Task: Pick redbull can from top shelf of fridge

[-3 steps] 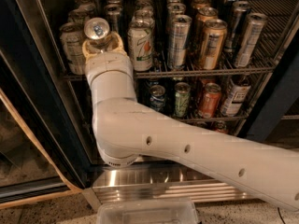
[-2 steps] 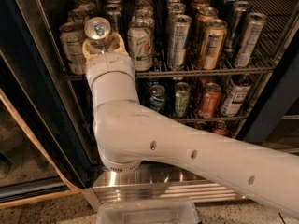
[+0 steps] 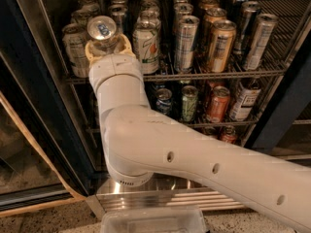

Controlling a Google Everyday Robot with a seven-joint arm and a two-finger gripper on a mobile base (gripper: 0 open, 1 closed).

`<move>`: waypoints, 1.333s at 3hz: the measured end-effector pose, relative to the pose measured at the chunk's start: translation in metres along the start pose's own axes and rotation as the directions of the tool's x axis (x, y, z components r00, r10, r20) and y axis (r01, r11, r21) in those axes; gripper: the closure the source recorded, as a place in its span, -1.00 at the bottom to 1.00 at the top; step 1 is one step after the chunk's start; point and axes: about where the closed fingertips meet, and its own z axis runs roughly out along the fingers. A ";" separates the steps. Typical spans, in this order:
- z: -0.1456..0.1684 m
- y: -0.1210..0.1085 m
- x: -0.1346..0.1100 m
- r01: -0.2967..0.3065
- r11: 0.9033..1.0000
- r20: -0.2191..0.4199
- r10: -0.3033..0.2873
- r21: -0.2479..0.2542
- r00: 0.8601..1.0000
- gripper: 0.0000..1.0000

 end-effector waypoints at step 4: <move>-0.030 -0.016 -0.009 -0.165 0.975 -0.018 0.165 -0.151 0.986 1.00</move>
Offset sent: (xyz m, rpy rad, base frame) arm -0.0178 -0.0125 0.0040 0.1500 0.0518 0.2057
